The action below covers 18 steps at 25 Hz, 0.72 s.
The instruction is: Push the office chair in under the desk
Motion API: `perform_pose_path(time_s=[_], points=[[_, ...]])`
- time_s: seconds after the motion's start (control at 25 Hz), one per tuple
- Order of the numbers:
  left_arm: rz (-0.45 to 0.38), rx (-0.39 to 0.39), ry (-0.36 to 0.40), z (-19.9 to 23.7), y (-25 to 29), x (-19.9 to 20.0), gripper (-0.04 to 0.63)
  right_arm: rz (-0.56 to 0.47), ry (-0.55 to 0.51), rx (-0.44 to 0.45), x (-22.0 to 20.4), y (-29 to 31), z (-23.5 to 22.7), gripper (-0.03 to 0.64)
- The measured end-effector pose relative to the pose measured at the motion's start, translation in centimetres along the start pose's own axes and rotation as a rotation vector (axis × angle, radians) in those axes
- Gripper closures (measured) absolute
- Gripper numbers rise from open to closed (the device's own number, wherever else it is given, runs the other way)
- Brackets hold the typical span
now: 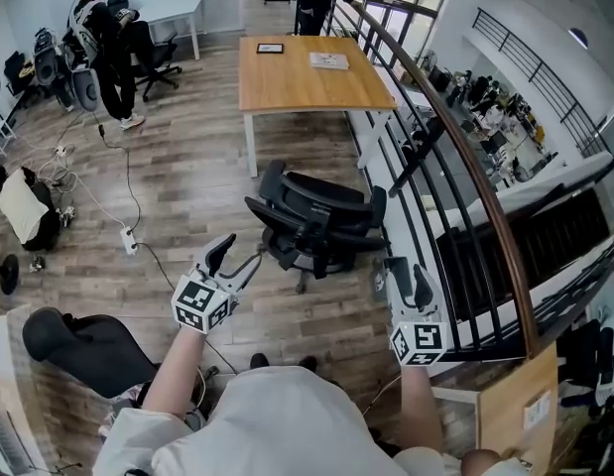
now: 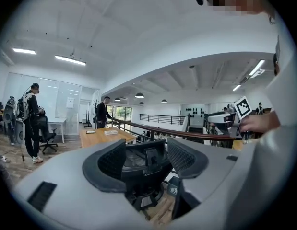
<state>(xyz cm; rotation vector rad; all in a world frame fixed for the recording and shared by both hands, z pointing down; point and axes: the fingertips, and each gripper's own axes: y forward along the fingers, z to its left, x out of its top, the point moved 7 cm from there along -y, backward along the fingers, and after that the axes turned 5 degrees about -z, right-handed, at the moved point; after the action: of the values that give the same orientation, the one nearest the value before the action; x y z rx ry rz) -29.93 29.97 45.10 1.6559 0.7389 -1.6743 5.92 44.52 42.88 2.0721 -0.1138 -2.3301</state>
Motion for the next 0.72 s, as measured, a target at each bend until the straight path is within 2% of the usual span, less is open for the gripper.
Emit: perform_pose_path(time_s=[0.72], points=[[0.067, -0.095, 0.058, 3.1, -0.8, -2.1, 0.321, 0.097, -0.077, -0.025, -1.7, 1.2, 4.3, 0.402]])
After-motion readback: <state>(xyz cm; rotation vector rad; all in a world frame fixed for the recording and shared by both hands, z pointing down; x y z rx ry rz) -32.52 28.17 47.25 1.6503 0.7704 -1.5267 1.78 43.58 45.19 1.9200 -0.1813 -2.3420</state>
